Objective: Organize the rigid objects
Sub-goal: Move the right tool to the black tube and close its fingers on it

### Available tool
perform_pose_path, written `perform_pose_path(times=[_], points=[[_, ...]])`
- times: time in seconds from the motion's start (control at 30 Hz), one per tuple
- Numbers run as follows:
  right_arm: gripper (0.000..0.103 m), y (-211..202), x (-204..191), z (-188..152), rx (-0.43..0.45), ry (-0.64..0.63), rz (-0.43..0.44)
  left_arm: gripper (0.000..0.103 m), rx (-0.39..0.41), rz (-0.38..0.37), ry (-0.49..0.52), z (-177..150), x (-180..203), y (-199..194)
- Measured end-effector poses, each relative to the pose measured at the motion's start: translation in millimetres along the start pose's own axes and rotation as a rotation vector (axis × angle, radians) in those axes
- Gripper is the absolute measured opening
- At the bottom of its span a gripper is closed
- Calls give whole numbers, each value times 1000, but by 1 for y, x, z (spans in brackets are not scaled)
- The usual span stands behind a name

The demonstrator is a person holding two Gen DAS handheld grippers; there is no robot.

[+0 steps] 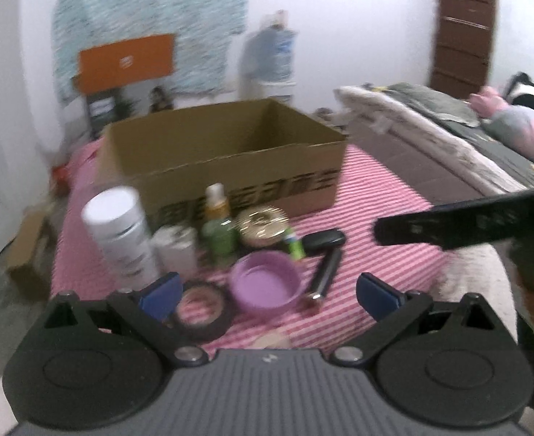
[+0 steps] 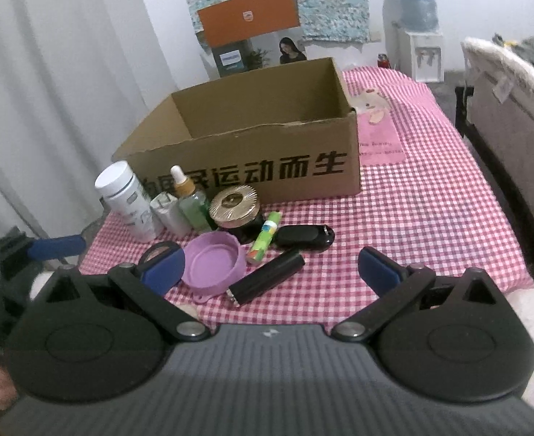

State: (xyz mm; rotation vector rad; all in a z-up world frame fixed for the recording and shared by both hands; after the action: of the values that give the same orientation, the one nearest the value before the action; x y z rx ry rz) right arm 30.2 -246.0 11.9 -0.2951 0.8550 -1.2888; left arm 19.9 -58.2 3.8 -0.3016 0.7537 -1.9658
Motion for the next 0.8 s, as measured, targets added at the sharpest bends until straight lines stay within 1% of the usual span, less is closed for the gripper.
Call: perform_pose_path(times=[0.03,0.1,0.13,0.17,0.23,0.3,0.33,0.37,0.4,0.5,0.53,0.57,0.6,0.67,0.7,0.8], points=[[102,3,3,1,-7,14,5,96,7,-15,12,1,4,2],[101,11,8,1,-28,35,9,94,20,-44,39,1,15,9],[101,15,9,1,-39,45,8,90,19,-62,55,1,20,13],[100,20,11,0,-52,56,7,84,16,-78,72,0,24,16],[94,30,13,0,-74,69,7,78,14,-101,112,-1,33,25],[86,39,14,0,-94,80,-2,77,5,-110,145,-1,38,36],[83,45,15,0,-105,89,-4,75,4,-114,154,-2,40,40],[76,50,16,1,-117,100,-3,69,1,-118,158,-3,41,44],[72,55,17,1,-131,109,-5,66,-6,-122,161,-4,42,49],[69,70,17,2,-167,130,-7,54,-29,-139,158,-7,43,61],[68,76,17,2,-177,135,-11,48,-30,-143,157,-7,45,60],[64,80,16,1,-188,139,-18,46,-34,-149,155,-9,45,63],[59,83,16,1,-197,140,-27,45,-35,-154,153,-9,44,64],[50,91,17,2,-212,147,-51,40,-37,-168,148,-11,44,66],[47,94,18,3,-218,157,-58,40,-37,-175,149,-12,44,68],[44,102,18,5,-223,169,-66,37,-32,-186,157,-13,41,70]])
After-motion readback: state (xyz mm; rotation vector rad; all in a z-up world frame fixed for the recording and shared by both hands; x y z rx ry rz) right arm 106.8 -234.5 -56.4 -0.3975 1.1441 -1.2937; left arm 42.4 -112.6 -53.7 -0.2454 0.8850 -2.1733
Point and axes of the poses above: each gripper's, at about its wrist camera, not at the fingertips, and y roughly the way its jaws point, x to its right, z to its top, the point moved 2 cm from there along y, roughly the way its jaws point, and after that the axes turned 8 degrees about y, right-handed, at the moved point
